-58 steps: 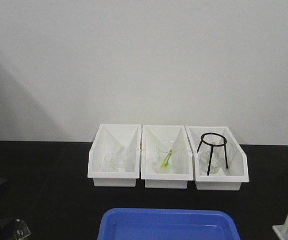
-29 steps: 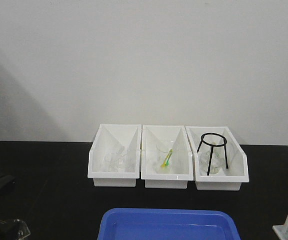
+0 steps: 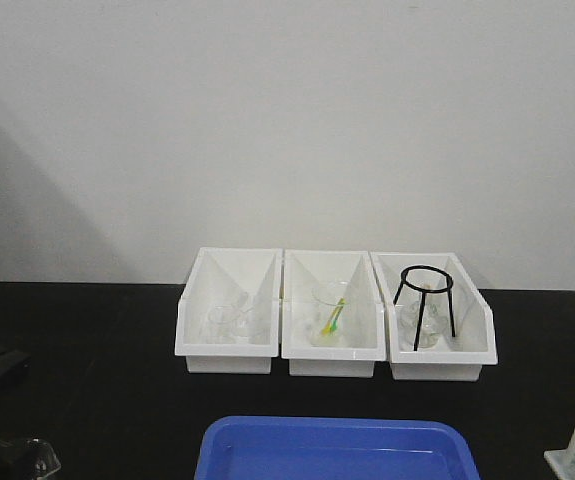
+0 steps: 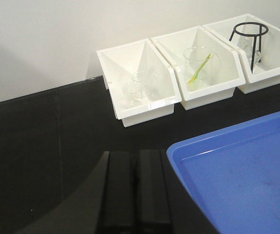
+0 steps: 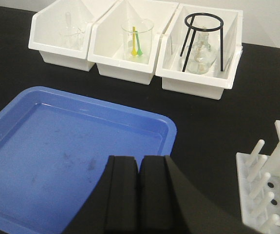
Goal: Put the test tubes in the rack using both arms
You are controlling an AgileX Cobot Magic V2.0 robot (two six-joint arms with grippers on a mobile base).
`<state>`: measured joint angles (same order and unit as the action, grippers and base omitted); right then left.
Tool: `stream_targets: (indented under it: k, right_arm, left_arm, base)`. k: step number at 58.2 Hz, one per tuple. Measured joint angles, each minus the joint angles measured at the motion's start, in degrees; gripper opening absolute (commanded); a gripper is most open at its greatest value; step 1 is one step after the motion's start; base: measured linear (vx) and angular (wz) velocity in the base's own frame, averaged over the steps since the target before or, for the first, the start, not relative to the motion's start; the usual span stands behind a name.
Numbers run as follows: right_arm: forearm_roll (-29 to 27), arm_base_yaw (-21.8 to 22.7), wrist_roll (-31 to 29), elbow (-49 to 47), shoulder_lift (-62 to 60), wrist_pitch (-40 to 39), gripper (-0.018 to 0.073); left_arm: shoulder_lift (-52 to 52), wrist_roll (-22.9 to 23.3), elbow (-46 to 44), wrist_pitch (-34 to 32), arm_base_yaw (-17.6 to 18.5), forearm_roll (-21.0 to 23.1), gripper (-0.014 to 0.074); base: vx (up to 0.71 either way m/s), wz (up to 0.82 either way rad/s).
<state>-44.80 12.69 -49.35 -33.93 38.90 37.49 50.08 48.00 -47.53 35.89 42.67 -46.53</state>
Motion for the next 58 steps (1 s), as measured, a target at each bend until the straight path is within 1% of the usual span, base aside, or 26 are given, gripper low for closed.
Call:
stream_targets:
  k: [4,6,8,11,14,15,18,19,20,23,24,25,26,27,29,31,35,42,50,54,58]
  right_arm:
    - [0.0,0.0,0.0,0.0,0.0,0.0,-0.0007]
    - [0.0,0.0,0.0,0.0,0.0,0.0,-0.0007]
    - [0.0,0.0,0.0,0.0,0.0,0.0,-0.0007]
    - [0.0,0.0,0.0,0.0,0.0,0.0,-0.0007]
    - [0.0,0.0,0.0,0.0,0.0,0.0,-0.0007]
    - [0.0,0.0,0.0,0.0,0.0,0.0,-0.0007]
    - [0.0,0.0,0.0,0.0,0.0,0.0,-0.0007]
    - [0.0,0.0,0.0,0.0,0.0,0.0,-0.0007]
    - [0.0,0.0,0.0,0.0,0.0,0.0,-0.0007]
    - [0.0,0.0,0.0,0.0,0.0,0.0,-0.0007]
    - [0.0,0.0,0.0,0.0,0.0,0.0,-0.0007]
    - [0.0,0.0,0.0,0.0,0.0,0.0,-0.0007]
    - [0.0,0.0,0.0,0.0,0.0,0.0,-0.0007]
    - [0.0,0.0,0.0,0.0,0.0,0.0,-0.0007]
    - [0.0,0.0,0.0,0.0,0.0,0.0,-0.0007]
    - [0.0,0.0,0.0,0.0,0.0,0.0,-0.0007]
    - [0.0,0.0,0.0,0.0,0.0,0.0,-0.0007]
    - [0.0,0.0,0.0,0.0,0.0,0.0,-0.0007]
    - [0.0,0.0,0.0,0.0,0.0,0.0,-0.0007]
    - [0.0,0.0,0.0,0.0,0.0,-0.1,-0.0007]
    - [0.0,0.0,0.0,0.0,0.0,-0.1,-0.0007]
  left_arm:
    - [0.0,-0.6,0.0,0.6,-0.2,0.3,-0.0020]
    - [0.0,-1.9,0.0,0.6,-0.9,1.0,-0.0020]
    - [-0.1,-3.8,0.0,0.7,-1.8,2.4,-0.0020]
    - [-0.5,-7.4,0.0,0.8,-4.0,6.1,-0.0020]
    - [-1.2,-13.1,0.0,0.7,-7.4,10.6,-0.0020]
    - [-1.3,-14.8,0.0,0.6,-8.4,12.8,-0.0020]
    - [-2.2,-22.3,0.2,-0.4,-12.8,18.4,-0.0020]
    - [-2.5,-24.4,0.4,-1.2,-13.9,21.0,-0.0020]
    - [-3.0,-27.6,0.7,-2.0,-15.6,22.8,-0.0020]
    - [-4.4,-35.1,1.9,-5.7,-19.4,30.2,-0.0020]
    - [-5.1,-38.2,2.7,-6.9,-20.9,32.1,-0.0020]
    - [-5.5,-40.2,3.3,-8.7,-21.8,34.8,-0.0020]
    - [-6.3,-42.1,3.9,-10.1,-22.7,36.5,-0.0020]
    - [-6.9,-44.8,5.0,-12.1,-24.0,38.9,-0.0020]
    - [-8.6,-48.6,7.3,-15.6,-25.7,42.3,-0.0020]
    - [-10.6,-51.2,10.1,-18.9,-27.2,44.8,-0.0020]
    - [-15.5,-53.5,17.0,-25.0,-28.8,47.4,-0.0020]
    - [-26.9,-54.6,31.6,-32.7,-29.6,48.3,-0.0020]
    - [-38.9,-54.8,45.5,-35.0,-29.6,48.5,-0.0020]
    - [-43.5,-54.8,48.7,-34.6,-29.6,48.6,-0.0020]
    - [-47.3,-54.9,49.2,-34.3,-29.6,48.6,-0.0020]
  base:
    - [0.00,0.00]
    - [0.00,0.00]
    - [0.00,0.00]
    - [0.00,0.00]
    - [0.00,0.00]
    - [0.00,0.00]
    - [0.00,0.00]
    - [0.00,0.00]
    - [0.00,0.00]
    - [0.00,0.00]
    - [0.00,0.00]
    - [0.00,0.00]
    - [0.00,0.00]
    - [0.00,0.00]
    - [0.00,0.00]
    - [0.00,0.00]
    - [0.00,0.00]
    - [0.00,0.00]
    - [0.00,0.00]
    - [0.00,0.00]
    - [0.00,0.00]
